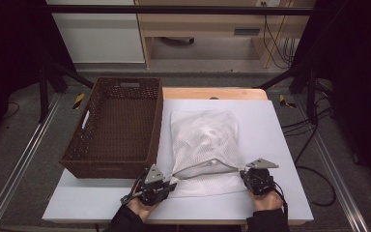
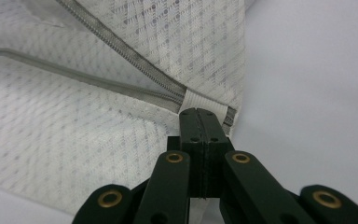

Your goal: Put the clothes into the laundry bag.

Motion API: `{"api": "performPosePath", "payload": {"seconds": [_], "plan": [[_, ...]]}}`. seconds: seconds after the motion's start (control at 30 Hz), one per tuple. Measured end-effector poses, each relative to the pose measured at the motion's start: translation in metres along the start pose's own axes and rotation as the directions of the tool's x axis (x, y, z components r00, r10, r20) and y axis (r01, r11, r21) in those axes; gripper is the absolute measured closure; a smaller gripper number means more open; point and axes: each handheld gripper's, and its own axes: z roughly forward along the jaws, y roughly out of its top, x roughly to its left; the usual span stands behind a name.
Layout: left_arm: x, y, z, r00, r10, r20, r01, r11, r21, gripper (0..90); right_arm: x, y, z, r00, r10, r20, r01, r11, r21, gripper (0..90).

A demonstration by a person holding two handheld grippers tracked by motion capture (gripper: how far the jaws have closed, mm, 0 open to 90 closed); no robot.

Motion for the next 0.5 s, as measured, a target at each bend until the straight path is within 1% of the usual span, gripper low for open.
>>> {"api": "performPosePath", "payload": {"seconds": [0.03,0.13,0.2,0.27,0.3,0.33,0.37,0.4,0.43,0.47,0.5], "plan": [[0.0,0.0,0.0,1.0,0.001,-0.001,-0.001,1.0,0.005,80.5,-0.001,-0.002,-0.004,1.0,0.0,-0.002,0.0,1.0,-0.005,90.0],[-0.001,-0.002,0.002,1.0,0.005,-0.003,-0.005,0.9997,0.023,80.0,-0.007,-0.011,-0.014,0.9998,0.016,-0.01,-0.016,1.0,0.01,90.0],[0.0,-0.002,0.003,1.0,0.003,-0.002,-0.003,0.9996,0.026,77.6,-0.009,-0.017,-0.017,0.9993,0.013,-0.034,-0.012,0.999,0.029,90.0],[0.001,-0.001,0.001,1.0,-0.001,0.001,0.001,0.9998,0.017,70.7,-0.008,-0.02,-0.019,0.9994,0.005,-0.035,-0.004,1.0,0.024,88.4],[0.002,0.0,-0.001,1.0,-0.002,0.006,0.002,1.0,0.006,65.4,-0.007,-0.021,-0.02,0.9997,-0.01,-0.024,0.01,1.0,0.017,81.9],[0.002,0.001,-0.003,1.0,-0.003,0.007,0.003,1.0,-0.008,59.8,-0.007,-0.021,-0.021,0.9998,-0.005,-0.022,0.005,1.0,0.0,74.5],[0.002,0.003,-0.006,0.9999,-0.002,0.01,0.002,0.9997,-0.023,54.2,-0.009,-0.021,-0.021,0.9998,-0.013,-0.016,0.012,0.999,-0.037,71.1],[0.003,0.005,-0.008,1.0,0.002,0.007,-0.002,0.9995,-0.032,51.1,-0.011,-0.02,-0.022,0.9998,-0.003,-0.02,0.002,0.998,-0.059,68.5],[0.004,0.007,-0.01,0.9999,-0.002,0.01,0.003,0.9989,-0.047,50.2,-0.012,-0.019,-0.023,0.9996,0.02,-0.02,-0.021,0.996,-0.082,64.9],[0.005,0.008,-0.01,0.9999,-0.009,0.01,0.01,0.9984,-0.055,49.4,-0.014,-0.018,-0.024,0.9994,0.035,-0.008,-0.035,0.993,-0.111,64.0],[0.006,0.01,-0.011,0.9997,-0.021,0.012,0.022,0.9978,-0.063,49.6,-0.016,-0.018,-0.024,0.9992,0.04,-0.005,-0.04,0.992,-0.119,63.8]]}}
